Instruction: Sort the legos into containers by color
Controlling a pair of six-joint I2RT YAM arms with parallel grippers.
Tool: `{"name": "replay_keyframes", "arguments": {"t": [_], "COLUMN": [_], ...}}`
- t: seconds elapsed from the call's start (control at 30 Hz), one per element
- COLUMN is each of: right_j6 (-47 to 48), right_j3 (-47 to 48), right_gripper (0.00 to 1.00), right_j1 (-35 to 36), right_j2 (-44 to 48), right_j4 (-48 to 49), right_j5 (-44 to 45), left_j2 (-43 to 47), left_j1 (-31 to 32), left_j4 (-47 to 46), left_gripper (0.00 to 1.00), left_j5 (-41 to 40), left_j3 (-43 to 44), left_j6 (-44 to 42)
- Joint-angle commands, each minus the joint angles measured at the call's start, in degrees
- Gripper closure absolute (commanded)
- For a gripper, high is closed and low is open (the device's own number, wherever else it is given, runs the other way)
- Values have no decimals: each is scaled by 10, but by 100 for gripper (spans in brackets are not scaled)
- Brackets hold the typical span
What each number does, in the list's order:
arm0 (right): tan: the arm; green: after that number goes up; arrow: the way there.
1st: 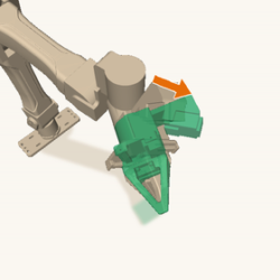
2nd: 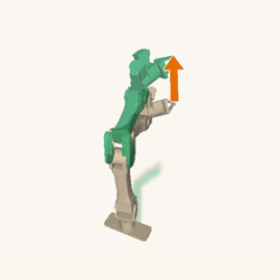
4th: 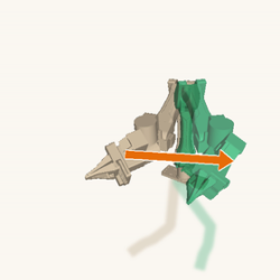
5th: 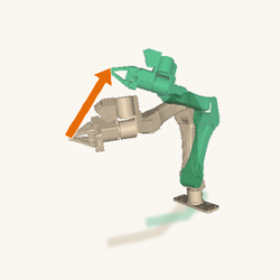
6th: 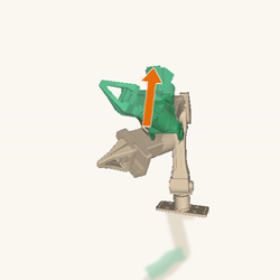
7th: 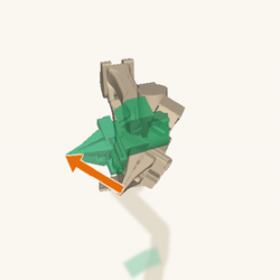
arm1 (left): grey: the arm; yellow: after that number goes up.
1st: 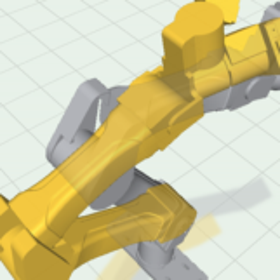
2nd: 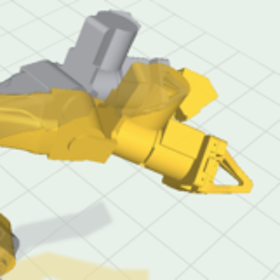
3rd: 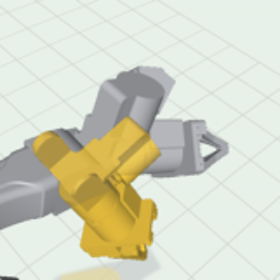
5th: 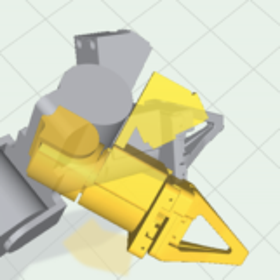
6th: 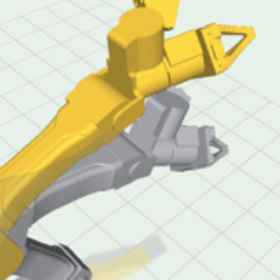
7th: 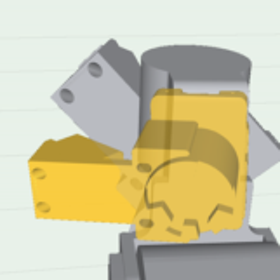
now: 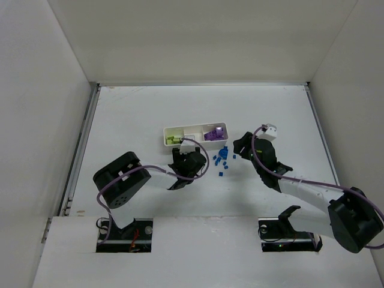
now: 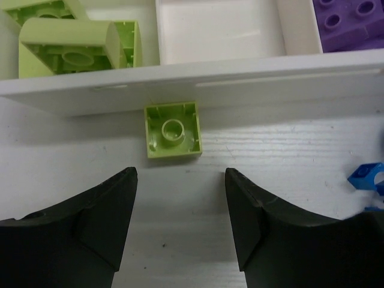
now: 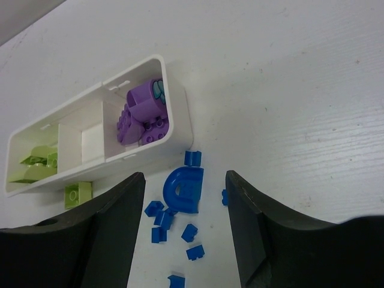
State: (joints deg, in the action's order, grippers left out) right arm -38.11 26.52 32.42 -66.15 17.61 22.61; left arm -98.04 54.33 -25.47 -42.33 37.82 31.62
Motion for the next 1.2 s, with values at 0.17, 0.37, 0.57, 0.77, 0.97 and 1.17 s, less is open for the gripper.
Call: {"name": "replay_keyframes", "arguments": {"t": [0.17,0.37,0.57,0.77,0.97,1.17], "right_j6": [9,9,8,7,4,5], "right_j3": [27,28,27,26,30,33], "right_gripper": [38,38,38,38,38,38], "right_j1": [17,19,19,19,19,22], "right_j2": [-4,-11,-10,-13,-23,-33], "right_j4": [31,33,33,33,34,38], "right_j5": [0,-1,-1,-1,2,1], "left_j2": [-35,-49,-9,130,240,236], "left_j1": [-24,-33,-1,50,-25,-152], "left_j4": [-43,-52,-47,-2,23,24], "left_gripper": [49,59,80,82,79,78], "left_j5": [-10,-7,-2,-26,16,126], "left_j3": [30,42,9,-32,-27,-5], "left_j6": [6,2,10,9,-6,5]}}
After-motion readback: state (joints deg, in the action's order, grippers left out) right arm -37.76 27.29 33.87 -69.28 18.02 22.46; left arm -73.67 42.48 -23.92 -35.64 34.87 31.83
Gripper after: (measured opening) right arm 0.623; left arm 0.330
